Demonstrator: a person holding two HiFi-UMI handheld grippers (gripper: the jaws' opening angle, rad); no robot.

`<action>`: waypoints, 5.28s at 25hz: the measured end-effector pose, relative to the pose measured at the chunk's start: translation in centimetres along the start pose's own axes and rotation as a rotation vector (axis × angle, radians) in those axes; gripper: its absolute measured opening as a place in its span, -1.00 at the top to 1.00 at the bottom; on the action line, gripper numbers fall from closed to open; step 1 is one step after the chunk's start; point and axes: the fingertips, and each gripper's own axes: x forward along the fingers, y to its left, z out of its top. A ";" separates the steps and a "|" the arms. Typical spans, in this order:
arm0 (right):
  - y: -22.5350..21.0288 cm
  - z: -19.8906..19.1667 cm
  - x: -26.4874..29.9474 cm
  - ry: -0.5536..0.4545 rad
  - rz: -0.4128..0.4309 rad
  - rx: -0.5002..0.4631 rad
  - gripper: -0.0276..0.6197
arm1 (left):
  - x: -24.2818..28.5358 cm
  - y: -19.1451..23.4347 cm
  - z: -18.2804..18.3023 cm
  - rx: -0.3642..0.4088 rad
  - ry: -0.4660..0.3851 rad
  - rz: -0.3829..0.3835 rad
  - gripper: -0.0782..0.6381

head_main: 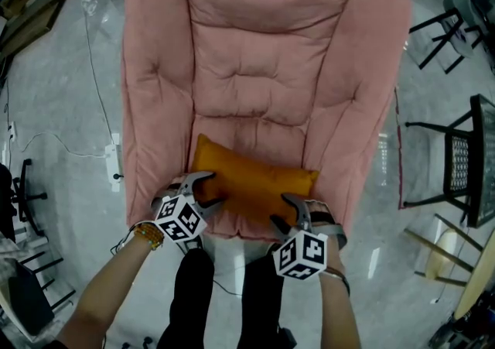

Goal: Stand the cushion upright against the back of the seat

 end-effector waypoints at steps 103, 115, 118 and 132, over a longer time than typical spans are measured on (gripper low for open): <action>-0.1 0.2 9.8 -0.173 0.211 1.119 0.54 | 2.6 -0.7 -1.8 -0.781 0.028 -0.295 0.32; -11.2 5.3 4.8 -0.317 -0.123 0.818 0.68 | -1.1 8.0 5.7 -0.508 -0.145 0.039 0.44; -14.5 7.2 3.6 -0.351 -0.209 0.760 0.68 | -1.9 11.3 7.9 -0.449 -0.181 0.136 0.45; -23.3 8.2 6.3 -0.346 -0.348 0.732 0.69 | 0.7 20.6 10.7 -0.398 -0.164 0.345 0.46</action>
